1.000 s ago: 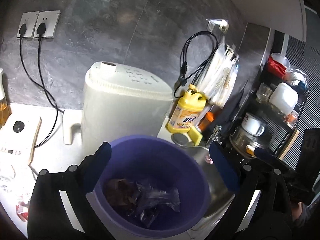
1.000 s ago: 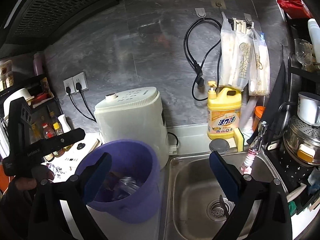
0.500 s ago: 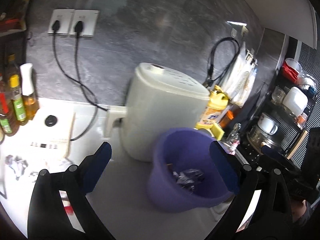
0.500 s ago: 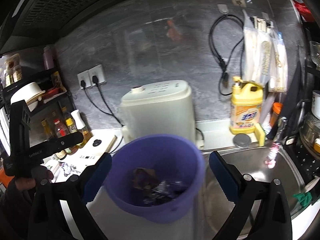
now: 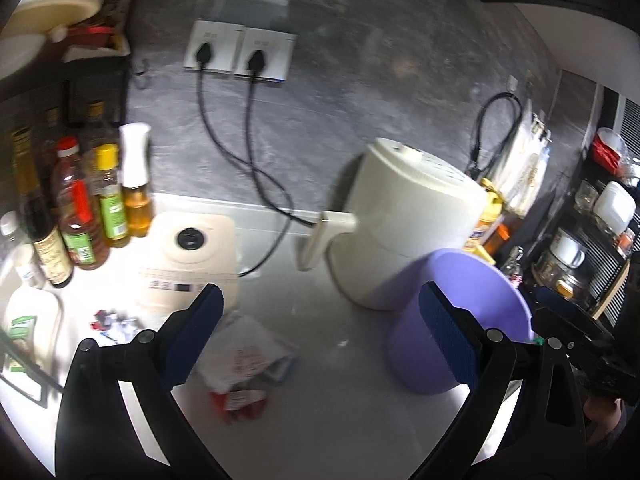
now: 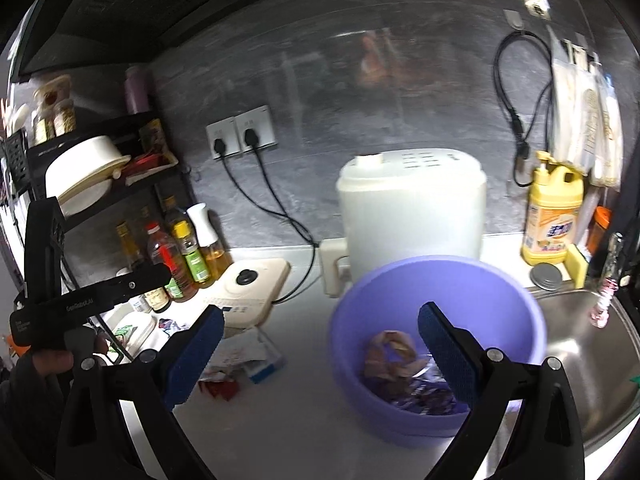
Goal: Collect trash
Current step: 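Grasp the crumpled foil ball with the left tool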
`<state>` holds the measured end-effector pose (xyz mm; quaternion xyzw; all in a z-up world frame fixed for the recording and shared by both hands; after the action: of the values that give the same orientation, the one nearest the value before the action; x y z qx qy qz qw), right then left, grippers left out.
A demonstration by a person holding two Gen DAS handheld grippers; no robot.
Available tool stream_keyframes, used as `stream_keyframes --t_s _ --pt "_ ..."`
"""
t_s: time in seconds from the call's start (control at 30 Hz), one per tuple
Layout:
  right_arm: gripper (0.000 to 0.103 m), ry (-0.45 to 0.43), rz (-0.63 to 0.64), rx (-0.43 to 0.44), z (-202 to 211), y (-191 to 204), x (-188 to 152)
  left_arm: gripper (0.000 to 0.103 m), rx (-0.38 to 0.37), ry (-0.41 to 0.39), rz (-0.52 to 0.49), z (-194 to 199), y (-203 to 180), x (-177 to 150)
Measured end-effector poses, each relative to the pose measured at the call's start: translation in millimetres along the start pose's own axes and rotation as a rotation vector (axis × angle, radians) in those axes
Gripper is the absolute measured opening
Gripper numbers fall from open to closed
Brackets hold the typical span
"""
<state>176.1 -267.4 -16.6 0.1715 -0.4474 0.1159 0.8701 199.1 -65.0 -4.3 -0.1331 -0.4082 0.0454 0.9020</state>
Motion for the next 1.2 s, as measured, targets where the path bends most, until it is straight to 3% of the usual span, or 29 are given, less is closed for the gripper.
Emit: stream_keyframes --t_s 0.37,0.57,0.73,0.93,1.2 --pt "0.095 0.034 0.045 0.045 -39.0 61.9 -11.6 0.097 0.061 0.038 0.041 4.5 70.3 -17.6" --pt "0.092 0.088 0.075 0.071 -71.2 94.9 -25.9 0.095 0.059 0.075 0.068 -5.4 100.8 -31.0" --pt "0.086 0.154 0.068 0.088 -98.6 112.2 -42.5 0.076 0.044 0.133 0.085 -24.2 122.8 -46.5" --pt "0.079 0.262 0.053 0.097 -131.0 126.9 -70.6 0.061 0.025 0.199 0.111 -56.8 144.4 -66.5" --pt "0.074 0.348 0.051 0.06 -152.5 127.1 -94.1 0.058 0.013 0.257 0.141 -97.7 158.3 -85.9"
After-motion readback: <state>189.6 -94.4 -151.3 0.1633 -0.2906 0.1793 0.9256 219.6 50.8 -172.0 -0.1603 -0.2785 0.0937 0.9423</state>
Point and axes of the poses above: each gripper's, at about its wrist camera, not at the fingertips, and z roughly against the way its jaws point, y to its left, x to its top, the point moved 9 cm from there along -z, roughly the way its jaws point, and after that the axes turned 9 degrees about y, right-handed, at the moved point
